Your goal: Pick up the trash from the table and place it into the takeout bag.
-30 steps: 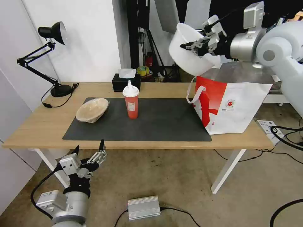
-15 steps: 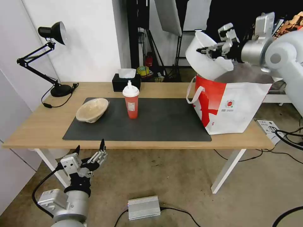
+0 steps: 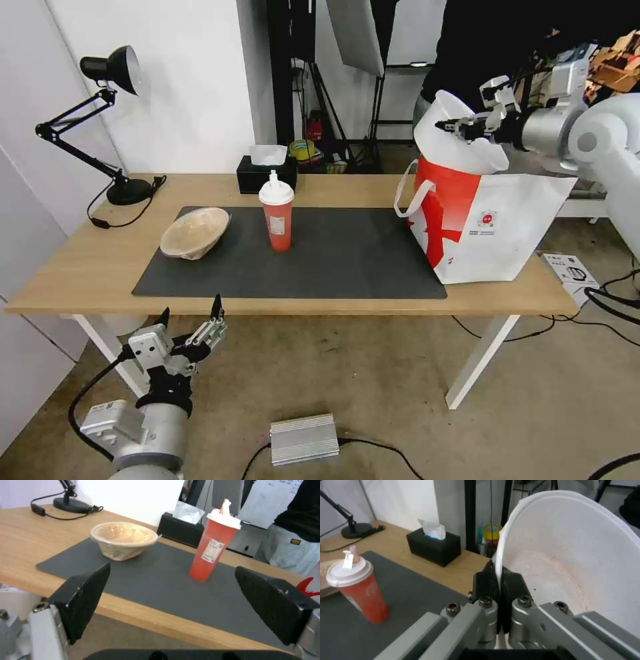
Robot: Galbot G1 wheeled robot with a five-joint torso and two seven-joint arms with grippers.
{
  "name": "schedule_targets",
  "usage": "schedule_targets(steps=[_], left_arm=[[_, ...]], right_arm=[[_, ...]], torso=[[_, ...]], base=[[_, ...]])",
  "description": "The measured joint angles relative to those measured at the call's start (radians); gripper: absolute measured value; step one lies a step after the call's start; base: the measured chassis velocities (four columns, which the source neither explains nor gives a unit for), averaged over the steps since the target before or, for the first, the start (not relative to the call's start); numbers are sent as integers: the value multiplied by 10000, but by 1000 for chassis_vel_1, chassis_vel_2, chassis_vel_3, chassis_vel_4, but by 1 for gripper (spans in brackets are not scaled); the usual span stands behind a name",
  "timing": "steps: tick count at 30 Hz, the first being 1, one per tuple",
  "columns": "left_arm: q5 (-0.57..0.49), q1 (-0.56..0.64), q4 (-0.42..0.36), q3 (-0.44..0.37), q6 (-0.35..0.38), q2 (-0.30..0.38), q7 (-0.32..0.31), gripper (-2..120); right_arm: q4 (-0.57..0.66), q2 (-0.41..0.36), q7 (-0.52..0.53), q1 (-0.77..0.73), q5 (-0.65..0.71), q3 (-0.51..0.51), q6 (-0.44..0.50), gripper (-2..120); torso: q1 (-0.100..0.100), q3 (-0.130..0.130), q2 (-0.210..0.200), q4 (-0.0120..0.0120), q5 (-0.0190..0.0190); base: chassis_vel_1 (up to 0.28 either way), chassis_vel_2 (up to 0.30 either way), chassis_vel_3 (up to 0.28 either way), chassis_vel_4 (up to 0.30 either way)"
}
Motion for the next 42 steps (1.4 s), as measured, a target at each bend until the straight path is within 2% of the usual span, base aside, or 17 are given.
schedule_targets(steps=[12,19,30,33,35,36,38,40,42], left_arm=[[24,19,16,52,0,-20,0,100],[48,8,174,184,8,-113,-17,100],[41,11,201,180,12,-88,-76,100],[41,6,203,178,15,-88,-87,100],[41,7,205,178,16,-95,-90,100],[42,6,208,178,17,-111,-94,100],[42,6,209,177,17,-114,-95,100],[47,3,211,186,19,-149,-98,100],[63,8,211,192,20,-160,-98,100]], right_arm=[[-60,162,227,-616,57,690,4,0],[-27,491,668,-1285,257,1547,4,0],[200,514,902,-1766,408,1793,4,2],[267,547,1104,-1770,632,1853,8,17],[279,547,1134,-1769,651,1853,8,18],[301,547,1170,-1770,662,1853,10,25],[302,547,1176,-1770,664,1853,10,25],[308,544,1211,-1773,631,1836,11,38],[299,541,1210,-1773,554,1814,11,41]], torso=[[0,0,0,-1,0],[0,0,1,0,-1],[0,0,0,0,0],[0,0,1,0,0],[0,0,0,0,0],[0,0,0,0,0],[0,0,0,0,0],[0,0,0,0,0],[0,0,0,0,-1]], base=[[0,0,0,0],[0,0,0,0],[0,0,0,0],[0,0,0,0],[0,0,0,0],[0,0,0,0],[0,0,0,0],[0,0,0,0],[0,0,0,0]])
